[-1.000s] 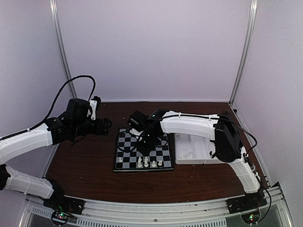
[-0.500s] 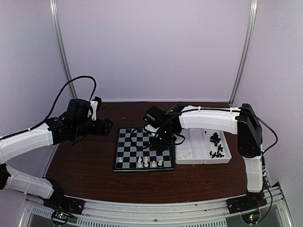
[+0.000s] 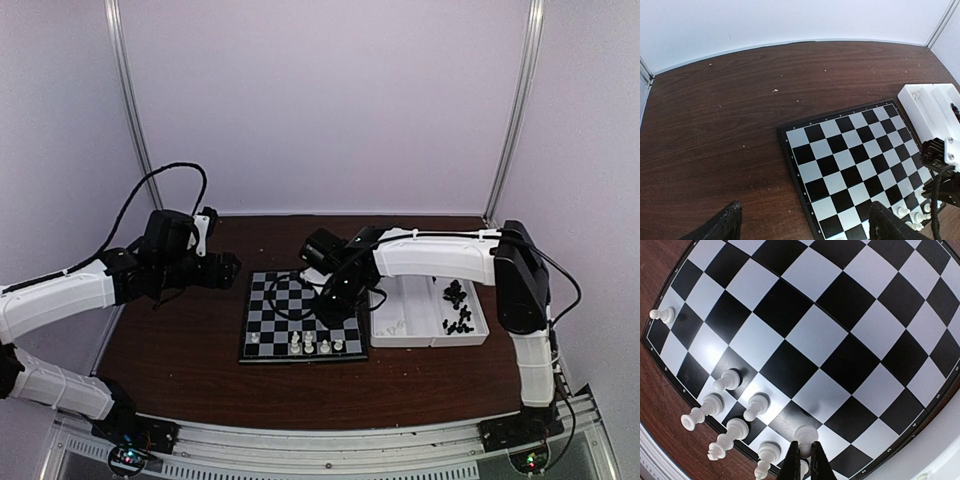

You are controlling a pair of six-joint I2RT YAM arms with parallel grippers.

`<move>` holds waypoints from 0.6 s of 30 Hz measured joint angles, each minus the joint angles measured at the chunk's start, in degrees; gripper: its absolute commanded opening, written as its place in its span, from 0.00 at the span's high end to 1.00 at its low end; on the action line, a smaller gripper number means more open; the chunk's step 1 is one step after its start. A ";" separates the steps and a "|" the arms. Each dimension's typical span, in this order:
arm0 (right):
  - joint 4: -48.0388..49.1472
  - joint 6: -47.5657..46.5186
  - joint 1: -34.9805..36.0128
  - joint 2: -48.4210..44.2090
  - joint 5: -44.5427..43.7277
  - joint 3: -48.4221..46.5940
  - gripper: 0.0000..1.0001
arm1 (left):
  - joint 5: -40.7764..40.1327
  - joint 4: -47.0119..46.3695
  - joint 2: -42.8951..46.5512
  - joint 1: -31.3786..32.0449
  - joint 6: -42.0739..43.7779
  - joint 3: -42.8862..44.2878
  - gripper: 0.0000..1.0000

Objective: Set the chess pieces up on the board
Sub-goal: Place the chess piece on the chessboard.

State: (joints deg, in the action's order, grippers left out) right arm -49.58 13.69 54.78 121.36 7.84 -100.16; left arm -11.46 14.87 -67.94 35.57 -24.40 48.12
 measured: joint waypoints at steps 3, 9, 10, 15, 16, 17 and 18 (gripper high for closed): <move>0.11 0.00 0.11 0.79 0.63 -0.11 0.95 | -0.02 0.02 0.00 0.00 0.00 0.00 0.12; 0.04 0.00 0.22 1.92 1.16 -0.57 0.95 | -0.02 0.02 0.00 0.00 0.00 0.00 0.12; 0.04 0.00 0.22 2.05 1.18 -0.72 0.95 | -0.02 0.02 0.00 0.00 0.00 0.00 0.12; 0.00 0.00 0.52 2.19 1.36 -0.85 0.95 | -0.02 0.02 0.00 0.00 0.00 0.00 0.12; -0.02 0.00 0.55 2.19 1.38 -0.85 0.95 | -0.02 0.02 0.00 0.00 0.00 0.00 0.12; -0.04 0.00 0.63 2.19 1.38 -0.85 0.95 | -0.02 0.02 0.00 0.00 0.00 0.00 0.12; -0.11 0.00 0.76 2.19 1.38 -0.85 0.95 | -0.02 0.02 0.00 0.00 0.00 0.00 0.12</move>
State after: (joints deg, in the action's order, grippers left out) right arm -49.69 13.69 55.55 123.55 9.21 -101.01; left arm -11.49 14.90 -67.94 35.57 -24.40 48.12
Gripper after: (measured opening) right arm 0.063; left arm 0.882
